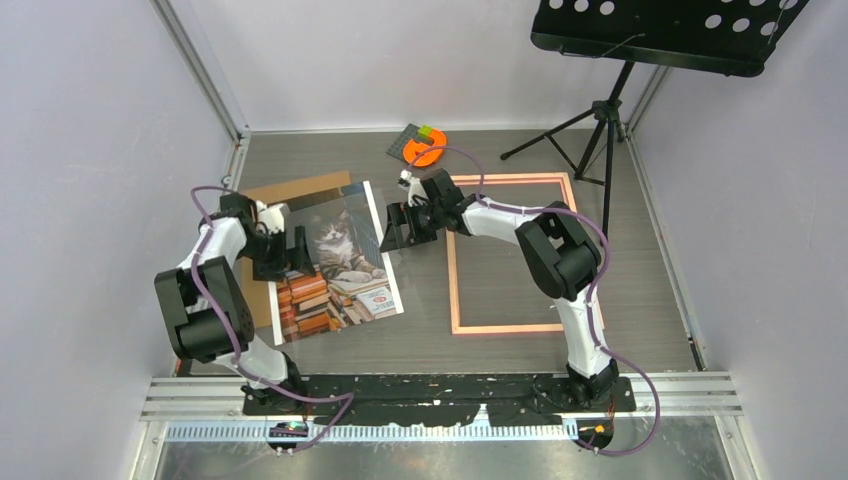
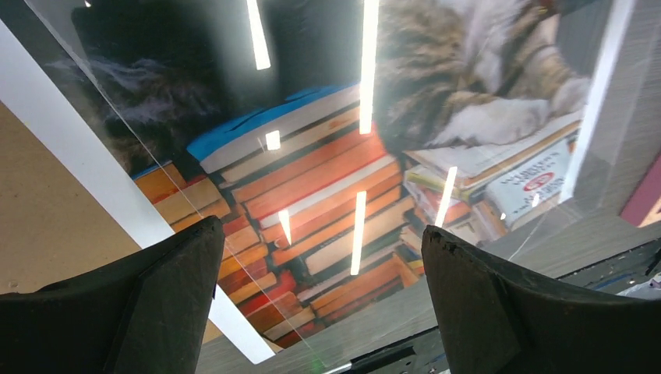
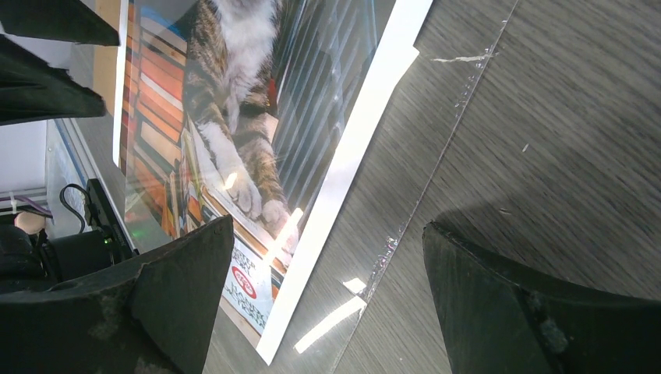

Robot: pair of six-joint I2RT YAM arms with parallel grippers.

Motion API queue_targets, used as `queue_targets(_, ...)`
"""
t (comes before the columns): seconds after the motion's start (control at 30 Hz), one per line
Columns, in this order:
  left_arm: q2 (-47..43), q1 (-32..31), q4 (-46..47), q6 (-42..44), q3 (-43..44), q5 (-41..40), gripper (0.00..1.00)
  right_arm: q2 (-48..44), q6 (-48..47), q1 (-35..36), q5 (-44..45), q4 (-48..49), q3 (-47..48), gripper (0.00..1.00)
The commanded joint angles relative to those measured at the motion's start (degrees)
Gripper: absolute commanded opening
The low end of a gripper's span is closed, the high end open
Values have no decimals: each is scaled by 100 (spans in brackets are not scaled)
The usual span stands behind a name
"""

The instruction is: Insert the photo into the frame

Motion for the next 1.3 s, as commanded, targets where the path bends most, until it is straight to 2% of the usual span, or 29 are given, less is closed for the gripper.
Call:
queue_targets(0.0,396,23,-191,126,202,-426,95,310,-115,89,360,-795,-234,99)
queue_targets(0.27,768,25,-45,135,169,-731,94,416,-48,148,250,-748,-245,99)
queue_targets(0.73,1099,23,61,56,188,-267,93,611,251,213,-454,-390,-292,99)
queue_targets(1.27,1232,23,0,100,243,137,91,596,919,114,-1391,491,-368,99)
